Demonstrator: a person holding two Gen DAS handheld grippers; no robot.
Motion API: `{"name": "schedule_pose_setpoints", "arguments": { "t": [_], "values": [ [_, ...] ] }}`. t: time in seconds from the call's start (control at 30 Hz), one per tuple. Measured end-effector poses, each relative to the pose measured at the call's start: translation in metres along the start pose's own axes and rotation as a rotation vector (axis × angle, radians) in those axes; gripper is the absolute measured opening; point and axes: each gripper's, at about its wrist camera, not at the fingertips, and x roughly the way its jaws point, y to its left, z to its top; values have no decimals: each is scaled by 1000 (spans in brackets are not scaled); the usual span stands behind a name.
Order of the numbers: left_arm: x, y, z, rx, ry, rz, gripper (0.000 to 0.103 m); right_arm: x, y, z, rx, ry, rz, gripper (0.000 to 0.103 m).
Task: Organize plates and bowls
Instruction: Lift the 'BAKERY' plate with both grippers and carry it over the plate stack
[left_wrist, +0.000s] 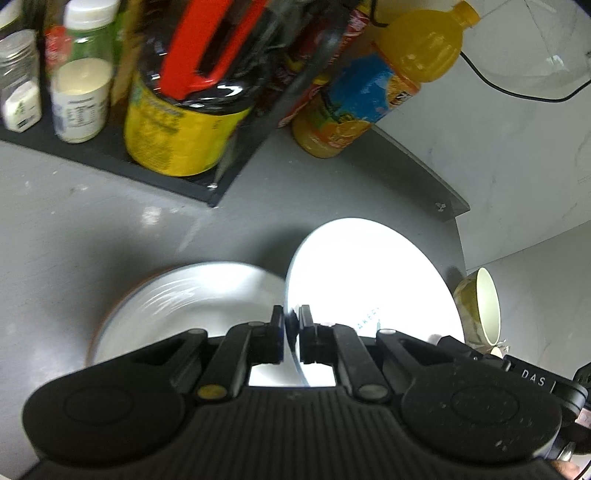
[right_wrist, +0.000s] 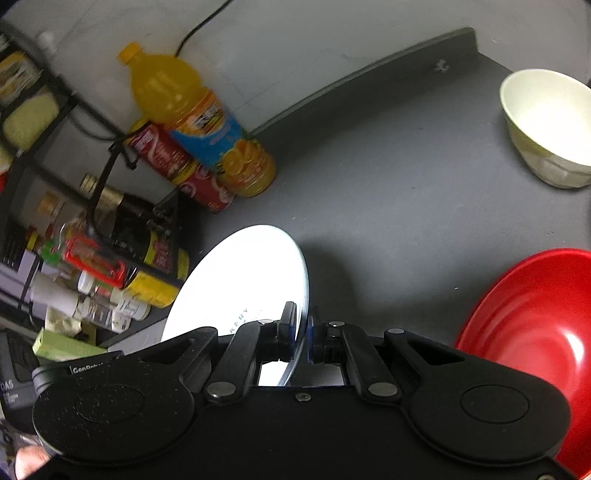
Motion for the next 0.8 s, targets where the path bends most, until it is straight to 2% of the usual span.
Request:
{"name": "schedule_pose_setpoints", "arguments": {
  "t": [0.43, 0.8],
  "values": [
    [-15, 36, -17, -9, 12, 35, 5, 11, 22, -40, -61, 43, -6, 6],
    [-13, 51, -34, -14, 55, 62, 6, 14, 34, -66, -151, 66, -60, 7]
  ]
}}
